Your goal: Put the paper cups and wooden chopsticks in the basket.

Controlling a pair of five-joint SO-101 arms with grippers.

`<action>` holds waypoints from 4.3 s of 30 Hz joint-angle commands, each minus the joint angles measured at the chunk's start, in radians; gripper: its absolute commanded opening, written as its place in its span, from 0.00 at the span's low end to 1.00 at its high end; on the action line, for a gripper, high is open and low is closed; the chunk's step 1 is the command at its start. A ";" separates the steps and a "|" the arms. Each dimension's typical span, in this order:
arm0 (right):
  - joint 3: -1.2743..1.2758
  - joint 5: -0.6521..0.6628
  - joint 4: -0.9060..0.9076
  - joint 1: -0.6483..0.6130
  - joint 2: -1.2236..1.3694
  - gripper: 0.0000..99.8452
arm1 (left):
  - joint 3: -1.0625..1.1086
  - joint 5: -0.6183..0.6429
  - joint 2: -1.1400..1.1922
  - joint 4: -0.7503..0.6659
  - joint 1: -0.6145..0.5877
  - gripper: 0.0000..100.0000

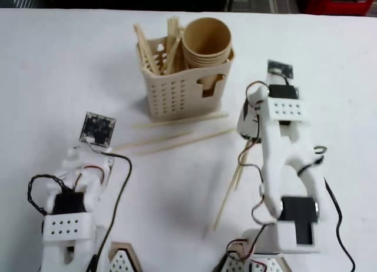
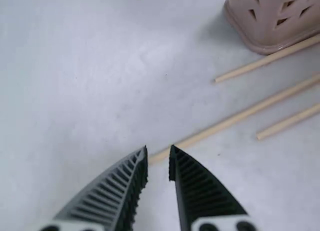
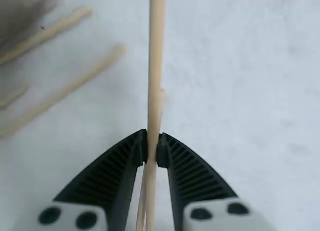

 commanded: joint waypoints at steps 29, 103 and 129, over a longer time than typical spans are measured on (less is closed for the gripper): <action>-0.760 0.009 -0.441 -0.329 -0.315 0.02 | -0.003 -0.006 -0.016 -0.017 -0.010 0.09; -0.098 0.812 0.321 -0.561 -0.403 0.08 | -0.075 0.104 -0.016 -0.021 -0.291 0.09; -0.272 1.192 0.036 -0.717 0.314 0.31 | -0.078 0.178 -0.016 -0.057 -0.381 0.09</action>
